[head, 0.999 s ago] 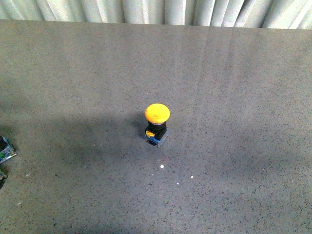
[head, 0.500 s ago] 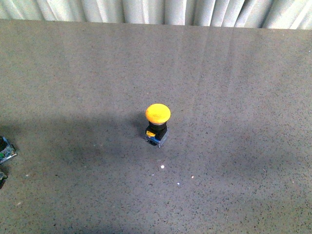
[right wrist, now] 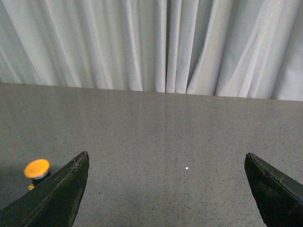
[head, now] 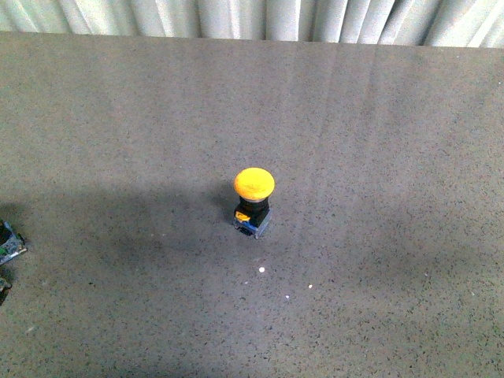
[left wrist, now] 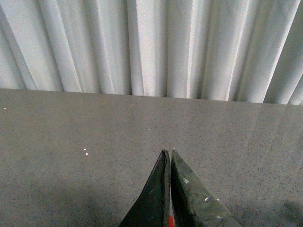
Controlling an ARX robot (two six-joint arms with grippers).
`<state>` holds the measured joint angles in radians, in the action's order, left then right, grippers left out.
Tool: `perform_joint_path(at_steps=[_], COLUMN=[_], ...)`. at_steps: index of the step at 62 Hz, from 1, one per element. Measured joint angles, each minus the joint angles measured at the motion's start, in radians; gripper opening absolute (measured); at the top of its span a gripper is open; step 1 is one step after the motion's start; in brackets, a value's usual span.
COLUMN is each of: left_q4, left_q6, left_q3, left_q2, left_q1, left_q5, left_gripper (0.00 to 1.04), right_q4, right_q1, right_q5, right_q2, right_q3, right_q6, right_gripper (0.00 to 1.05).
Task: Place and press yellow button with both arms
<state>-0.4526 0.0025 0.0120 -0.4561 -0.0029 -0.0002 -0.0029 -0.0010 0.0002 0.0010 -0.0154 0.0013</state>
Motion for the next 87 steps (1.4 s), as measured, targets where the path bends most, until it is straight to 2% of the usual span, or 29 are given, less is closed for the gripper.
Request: perform_joint_path(at_steps=[21,42,49,60,69,71,73,76,81,87], left_q4=[0.174,0.273,0.441,0.453,0.453,0.453,0.453,0.453,0.453,0.453], left_q6=[0.0,0.0,0.0,0.0,0.0,0.0,-0.001,0.0,-0.001,-0.001], left_q3=[0.0,0.0,0.0,0.0,0.0,0.0,0.0,0.0,0.0,0.0], left_q2=[0.179,0.278,0.418,0.439,0.439,0.44,0.439,0.44,0.44,0.44], left_q1=[0.0,0.0,0.0,0.0,0.0,0.0,0.0,0.0,0.0,0.0], left_q5=[0.0,0.0,0.0,0.0,0.0,0.0,-0.001,0.001,0.0,0.0], left_gripper=[0.01,0.01,0.01,0.01,0.26,0.33,0.38,0.47,0.62,0.77], right_q4=[0.0,0.0,0.0,0.0,-0.002,-0.071,-0.206,-0.292,-0.218,-0.008], right_q1=[0.0,0.0,0.0,0.0,0.0,0.0,-0.01,-0.048,-0.096,-0.117], right_q5=[0.0,0.0,0.0,0.0,0.002,0.016,0.021,0.005,-0.02,-0.036], right_q2=[0.0,0.0,0.0,0.0,0.002,0.035,0.124,0.268,0.441,0.669], right_q3=[0.0,0.0,0.0,0.0,-0.001,-0.026,-0.087,-0.146,-0.177,-0.22], right_q6=[0.0,0.0,0.0,0.0,0.002,0.014,0.022,0.014,-0.032,-0.134], right_gripper=[0.96,0.96,0.96,0.96,0.96,0.96,0.96,0.96,0.96,0.96])
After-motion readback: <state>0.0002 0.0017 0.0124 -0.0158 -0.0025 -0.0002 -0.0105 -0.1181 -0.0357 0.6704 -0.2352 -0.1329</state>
